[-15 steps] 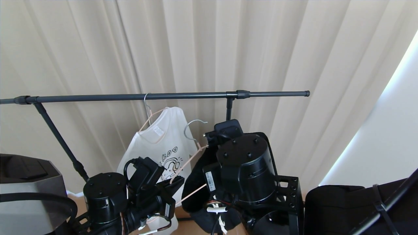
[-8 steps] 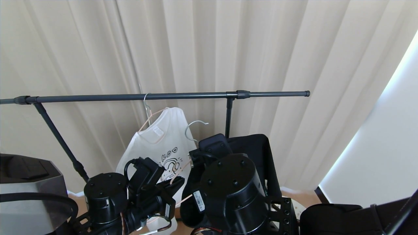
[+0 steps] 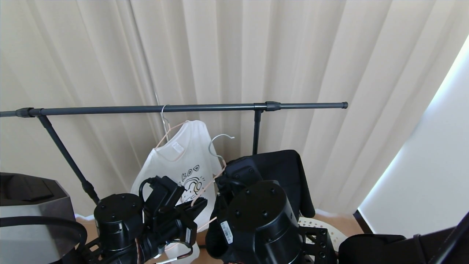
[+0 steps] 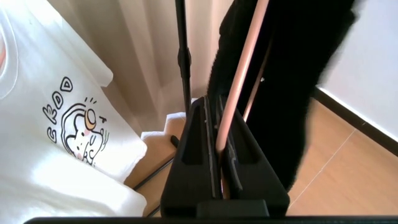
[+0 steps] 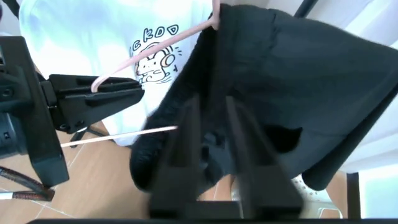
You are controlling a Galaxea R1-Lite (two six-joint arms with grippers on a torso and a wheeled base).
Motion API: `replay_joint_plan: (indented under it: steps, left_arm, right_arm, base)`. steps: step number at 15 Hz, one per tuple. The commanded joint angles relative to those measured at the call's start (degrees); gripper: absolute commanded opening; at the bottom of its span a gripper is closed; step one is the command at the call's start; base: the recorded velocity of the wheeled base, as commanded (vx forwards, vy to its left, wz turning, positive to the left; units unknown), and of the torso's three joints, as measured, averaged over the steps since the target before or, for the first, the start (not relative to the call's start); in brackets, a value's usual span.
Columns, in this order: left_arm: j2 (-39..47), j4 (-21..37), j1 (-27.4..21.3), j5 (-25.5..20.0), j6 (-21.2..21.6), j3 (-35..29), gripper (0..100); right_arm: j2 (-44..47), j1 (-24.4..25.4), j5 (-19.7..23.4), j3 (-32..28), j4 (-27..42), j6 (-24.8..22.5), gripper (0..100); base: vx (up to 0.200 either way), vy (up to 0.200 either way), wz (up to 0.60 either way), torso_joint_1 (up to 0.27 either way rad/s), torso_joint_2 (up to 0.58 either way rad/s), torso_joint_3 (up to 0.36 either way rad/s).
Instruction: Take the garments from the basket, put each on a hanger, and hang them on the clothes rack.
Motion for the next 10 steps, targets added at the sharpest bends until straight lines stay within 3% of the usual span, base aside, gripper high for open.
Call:
replay_joint_plan:
  steps: [1,4,6,8,10]
  left_arm:
    - [-0.10,-0.09,0.01,-0.12,0.01,0.12,0]
    - [-0.10,-0.09,0.19,-0.47,0.01,0.82,0]
    - [-0.18,-0.09,0.54,-4.34,0.01,2.14,0]
    - [-0.18,-0.09,1.50,-5.48,0.37,2.40,0]
    - [-0.27,-0.09,2.03,-5.92,0.45,2.32,0]
  right_arm:
    - [-2.95,-0.72,0.32,1.42,0.52,-0.14,100]
    - [-8.49,-4.41,2.87,3.79,0.69,-3.66,100]
    - [-16.04,-8.98,13.33,7.92,0.78,-10.34,100]
    - [-22.90,-17.68,27.74,10.20,3.06,-20.18,100]
    - [-25.98,-23.30,37.32,9.06,9.48,-24.23,100]
  base:
    - [0.000,0.000,0.00,0.000,0.00,0.000]
    - [0.000,0.000,0.00,0.000,0.00,0.000]
    - [0.000,0.000,0.00,0.000,0.00,0.000]
    - [0.000,0.000,0.00,0.000,0.00,0.000]
    - [0.000,0.000,0.00,0.000,0.00,0.000]
